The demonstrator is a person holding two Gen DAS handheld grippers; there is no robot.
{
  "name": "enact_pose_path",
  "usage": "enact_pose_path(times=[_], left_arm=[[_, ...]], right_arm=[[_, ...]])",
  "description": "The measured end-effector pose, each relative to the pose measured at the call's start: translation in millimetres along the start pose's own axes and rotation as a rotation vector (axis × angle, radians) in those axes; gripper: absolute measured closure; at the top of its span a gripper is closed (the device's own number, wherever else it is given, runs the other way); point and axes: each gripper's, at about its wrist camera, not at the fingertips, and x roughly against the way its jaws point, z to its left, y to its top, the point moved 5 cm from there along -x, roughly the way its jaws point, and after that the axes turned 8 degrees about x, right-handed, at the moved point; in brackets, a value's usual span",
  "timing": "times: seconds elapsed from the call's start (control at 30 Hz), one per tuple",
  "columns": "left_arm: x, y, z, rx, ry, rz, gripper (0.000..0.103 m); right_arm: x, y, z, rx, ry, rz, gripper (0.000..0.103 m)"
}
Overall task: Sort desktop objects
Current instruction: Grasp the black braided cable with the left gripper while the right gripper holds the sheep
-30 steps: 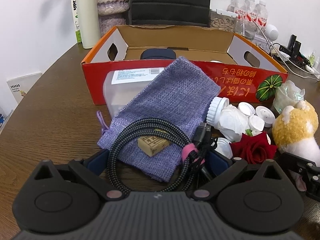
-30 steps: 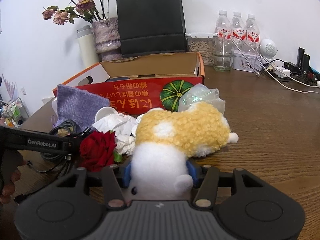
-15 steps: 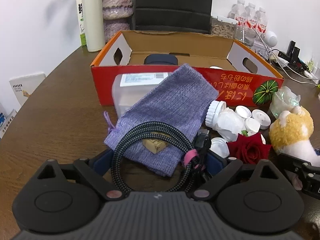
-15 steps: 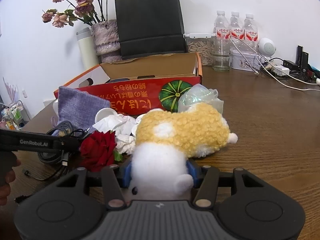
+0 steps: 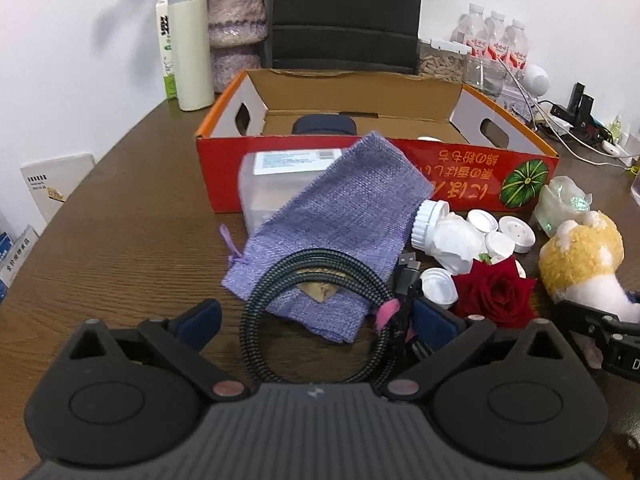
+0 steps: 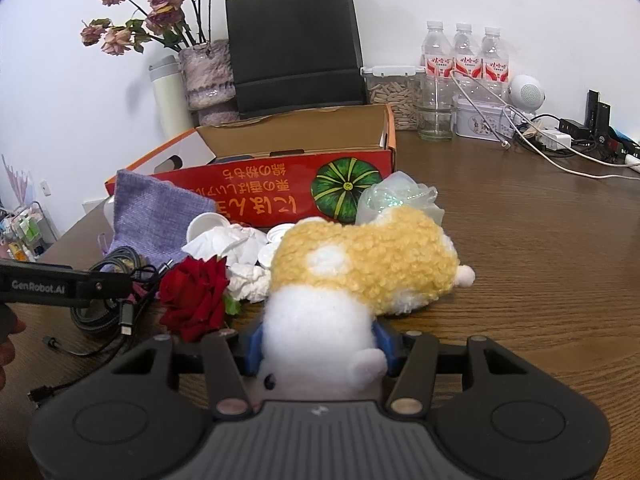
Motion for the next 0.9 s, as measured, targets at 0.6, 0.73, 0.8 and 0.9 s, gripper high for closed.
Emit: enact_pose_path(times=[0.6,0.73,0.8,0.9], left_arm=[[0,-3,2,0.008,0.015,-0.002,0.007],[11,3,3,0.007,0.007,-0.037,0.008],[15,6,3,0.014,-0.004,-0.043,0.008],[19,7,4,0.014,-0.005,-0.053,0.008]], right_arm=[[-1,0,-1,0.007,0.002,-0.003,0.05],[0,1,-1,0.006,-0.002,-0.005,0.051],[1,1,-1,0.004,-0.003,-0.005,0.051],[4,0,-1,0.005,-0.005,-0.008,0.051]])
